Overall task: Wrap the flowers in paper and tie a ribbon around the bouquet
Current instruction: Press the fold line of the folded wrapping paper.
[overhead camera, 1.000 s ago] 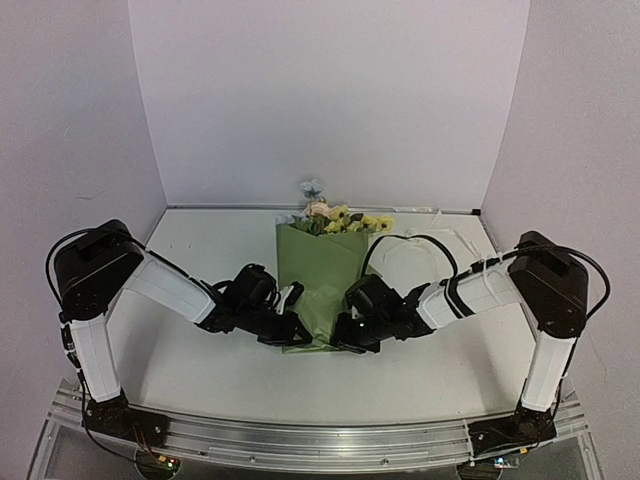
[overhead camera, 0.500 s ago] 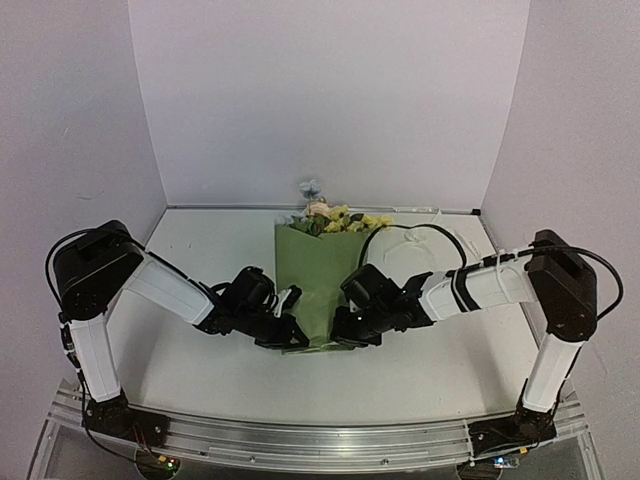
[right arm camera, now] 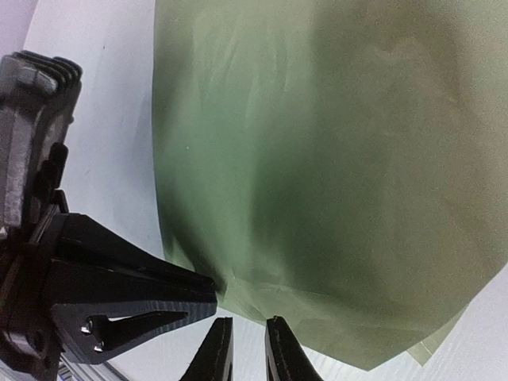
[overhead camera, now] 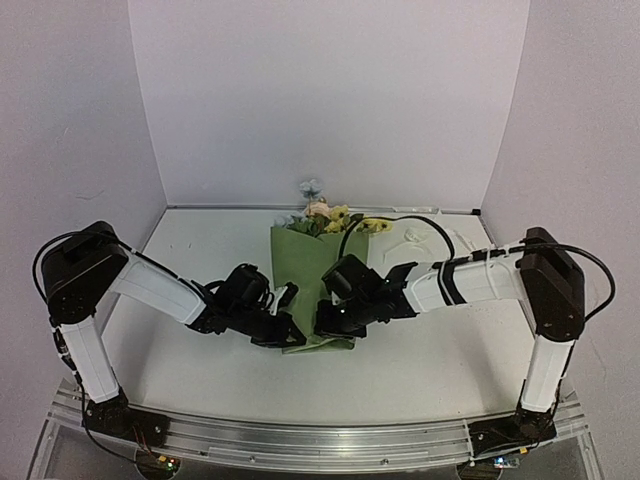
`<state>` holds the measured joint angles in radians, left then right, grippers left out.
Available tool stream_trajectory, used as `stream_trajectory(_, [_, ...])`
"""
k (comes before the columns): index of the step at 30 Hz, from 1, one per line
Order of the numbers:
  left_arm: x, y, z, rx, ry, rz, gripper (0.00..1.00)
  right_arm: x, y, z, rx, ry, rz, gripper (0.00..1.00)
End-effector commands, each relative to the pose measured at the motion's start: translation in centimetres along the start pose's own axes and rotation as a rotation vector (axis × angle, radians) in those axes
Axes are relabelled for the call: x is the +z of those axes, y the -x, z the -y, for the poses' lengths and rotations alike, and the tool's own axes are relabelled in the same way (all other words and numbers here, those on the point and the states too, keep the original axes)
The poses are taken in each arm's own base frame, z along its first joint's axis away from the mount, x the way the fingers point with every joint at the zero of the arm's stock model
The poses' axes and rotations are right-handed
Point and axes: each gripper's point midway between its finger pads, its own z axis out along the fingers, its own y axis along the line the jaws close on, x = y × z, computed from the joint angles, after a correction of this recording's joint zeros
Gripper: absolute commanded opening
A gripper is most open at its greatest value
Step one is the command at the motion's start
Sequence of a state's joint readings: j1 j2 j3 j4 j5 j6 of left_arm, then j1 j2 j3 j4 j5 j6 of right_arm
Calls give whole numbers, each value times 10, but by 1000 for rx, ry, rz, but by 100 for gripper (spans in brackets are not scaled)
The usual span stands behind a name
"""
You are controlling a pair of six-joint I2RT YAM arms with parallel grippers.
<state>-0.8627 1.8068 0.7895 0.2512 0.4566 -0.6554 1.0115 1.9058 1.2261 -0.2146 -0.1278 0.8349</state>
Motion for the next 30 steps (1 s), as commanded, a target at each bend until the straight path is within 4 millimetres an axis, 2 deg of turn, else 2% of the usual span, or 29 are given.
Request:
stream_trajectory(1, [4,-3,-9,-15,19,-8,5,17,-15,4,-4,-21,-65,17])
stream_trajectory(6, [12,-11,-19,-36,37,-44,4,30,-27,19,20,-56,-91,17])
stream_trajectory(17, [16,-23,-39,-72,103,-83,0,30,-37,46,59,-130,-82,16])
stream_trajectory(25, [13,-30,-46,-85,119,-89,0,16,-34,69,130,-176,-37,16])
stream_trajectory(30, [12,-30,-45,-84,114,-87,0,4,-28,66,149,-152,-6,17])
